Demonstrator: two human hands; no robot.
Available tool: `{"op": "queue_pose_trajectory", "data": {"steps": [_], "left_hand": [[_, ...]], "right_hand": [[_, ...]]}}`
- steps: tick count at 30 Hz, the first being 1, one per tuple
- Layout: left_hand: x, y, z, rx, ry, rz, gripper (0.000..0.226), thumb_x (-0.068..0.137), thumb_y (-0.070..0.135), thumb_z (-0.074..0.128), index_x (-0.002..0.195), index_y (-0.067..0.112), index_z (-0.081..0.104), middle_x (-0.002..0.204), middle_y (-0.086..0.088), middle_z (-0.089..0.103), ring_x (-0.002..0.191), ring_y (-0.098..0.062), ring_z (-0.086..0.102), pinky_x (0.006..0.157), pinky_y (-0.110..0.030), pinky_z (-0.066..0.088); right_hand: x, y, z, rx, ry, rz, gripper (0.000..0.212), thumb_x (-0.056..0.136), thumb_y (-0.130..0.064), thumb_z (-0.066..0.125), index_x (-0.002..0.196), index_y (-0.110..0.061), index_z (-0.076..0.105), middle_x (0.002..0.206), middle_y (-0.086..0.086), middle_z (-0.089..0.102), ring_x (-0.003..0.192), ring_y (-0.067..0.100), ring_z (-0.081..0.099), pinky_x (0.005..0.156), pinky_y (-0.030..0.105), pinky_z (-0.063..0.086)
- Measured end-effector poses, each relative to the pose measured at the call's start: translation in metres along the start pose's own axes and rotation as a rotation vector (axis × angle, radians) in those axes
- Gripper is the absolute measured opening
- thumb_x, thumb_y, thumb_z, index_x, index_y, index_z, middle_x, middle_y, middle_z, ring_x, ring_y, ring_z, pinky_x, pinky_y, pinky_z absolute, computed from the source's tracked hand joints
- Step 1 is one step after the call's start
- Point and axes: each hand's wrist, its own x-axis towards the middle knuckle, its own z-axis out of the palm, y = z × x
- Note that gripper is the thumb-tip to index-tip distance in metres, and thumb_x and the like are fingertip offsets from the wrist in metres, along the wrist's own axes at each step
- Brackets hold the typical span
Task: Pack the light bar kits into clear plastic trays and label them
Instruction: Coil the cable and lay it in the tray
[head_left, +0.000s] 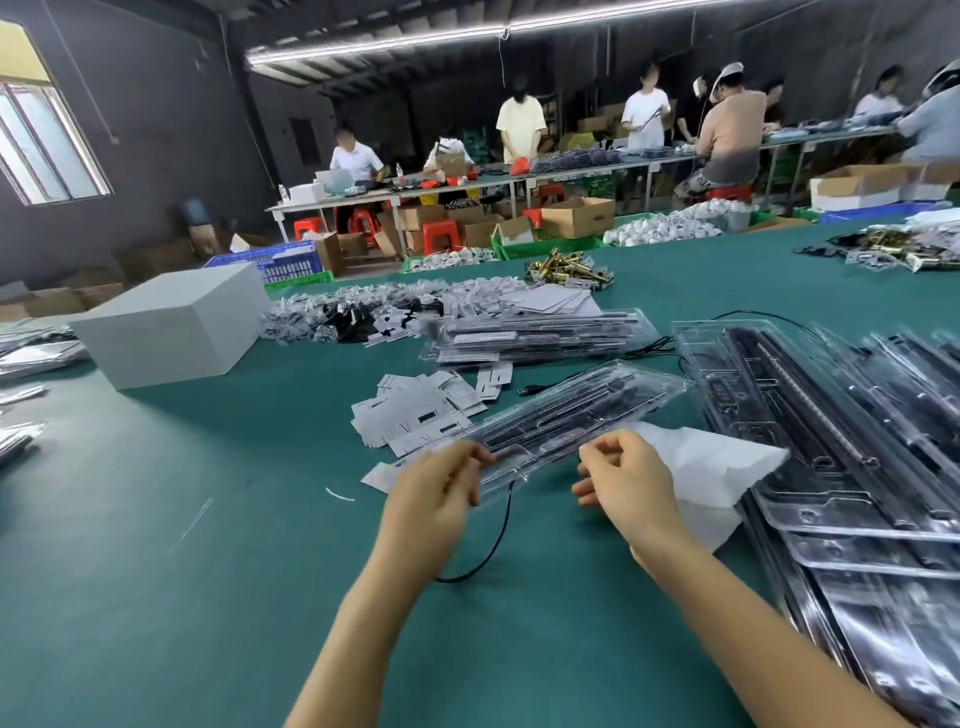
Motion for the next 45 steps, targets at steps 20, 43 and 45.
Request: {"op": "queue_pose_trajectory", "data": {"steps": [20, 43, 45], "left_hand": [[-0.002, -0.011, 0.012, 0.447, 0.03, -0.195, 0.02, 0.098, 0.013, 0.041, 0.097, 0.013, 0.06, 0.092, 0.002, 0.067, 0.093, -0.024, 0.053, 0.08, -0.036, 0.039], [0.001, -0.007, -0.022, -0.41, -0.263, -0.498, 0.017, 0.086, 0.01, 0.069, 0.102, 0.014, 0.067, 0.091, -0.001, 0.076, 0.087, -0.013, 0.071, 0.078, -0.019, 0.05], [0.001, -0.006, -0.017, -0.424, -0.206, -0.453, 0.012, 0.088, 0.008, 0.066, 0.098, 0.015, 0.068, 0.087, 0.0, 0.076, 0.084, -0.01, 0.071, 0.073, -0.013, 0.049]], "right_hand": [[-0.008, 0.006, -0.007, -0.564, -0.025, -0.801, 0.021, 0.093, -0.008, 0.058, 0.113, -0.008, 0.065, 0.103, 0.004, 0.062, 0.083, 0.024, 0.062, 0.072, 0.035, 0.052], [-0.003, -0.002, -0.006, -0.025, 0.022, -0.256, 0.015, 0.096, -0.02, 0.052, 0.082, -0.021, 0.055, 0.07, -0.002, 0.059, 0.064, 0.014, 0.051, 0.057, 0.023, 0.042], [-0.005, 0.0, -0.008, -0.243, 0.045, -0.34, 0.006, 0.095, -0.016, 0.051, 0.091, -0.017, 0.054, 0.078, -0.001, 0.059, 0.073, 0.02, 0.053, 0.059, 0.025, 0.04]]}}
